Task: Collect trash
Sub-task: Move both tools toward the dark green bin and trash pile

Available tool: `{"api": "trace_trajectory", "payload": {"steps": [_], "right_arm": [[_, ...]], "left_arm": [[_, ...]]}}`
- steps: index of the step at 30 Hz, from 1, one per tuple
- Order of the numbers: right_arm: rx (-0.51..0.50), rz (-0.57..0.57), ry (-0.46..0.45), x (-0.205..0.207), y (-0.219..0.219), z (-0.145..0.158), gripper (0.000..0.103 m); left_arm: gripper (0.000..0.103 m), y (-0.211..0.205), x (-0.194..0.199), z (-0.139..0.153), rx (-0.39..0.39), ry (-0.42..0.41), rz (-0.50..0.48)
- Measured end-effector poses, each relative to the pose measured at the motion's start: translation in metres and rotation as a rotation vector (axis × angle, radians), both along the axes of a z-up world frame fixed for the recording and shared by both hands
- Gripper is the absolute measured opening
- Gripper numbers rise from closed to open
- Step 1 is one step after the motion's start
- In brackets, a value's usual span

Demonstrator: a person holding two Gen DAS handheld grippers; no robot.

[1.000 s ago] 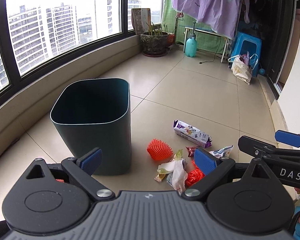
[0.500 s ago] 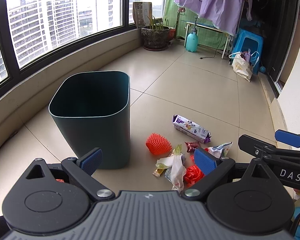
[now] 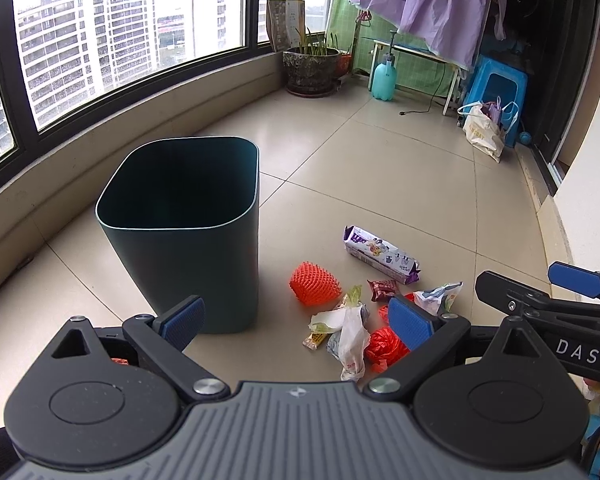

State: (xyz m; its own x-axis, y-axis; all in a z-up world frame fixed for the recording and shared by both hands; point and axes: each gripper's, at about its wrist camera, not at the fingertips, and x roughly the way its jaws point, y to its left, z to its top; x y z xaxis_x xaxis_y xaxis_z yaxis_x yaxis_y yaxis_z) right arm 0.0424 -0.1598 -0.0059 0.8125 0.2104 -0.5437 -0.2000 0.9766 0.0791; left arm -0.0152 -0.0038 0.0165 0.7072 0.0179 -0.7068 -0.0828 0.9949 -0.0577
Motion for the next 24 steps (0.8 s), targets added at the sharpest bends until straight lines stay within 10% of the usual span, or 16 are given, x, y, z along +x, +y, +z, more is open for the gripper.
{"api": "trace_trajectory", "payload": {"steps": [24], "right_arm": [[0.015,0.018,0.046,0.005,-0.002,-0.003,0.094]], "left_arm": [[0.099,0.011,0.005,-0.005,-0.022,0.035,0.029]]}}
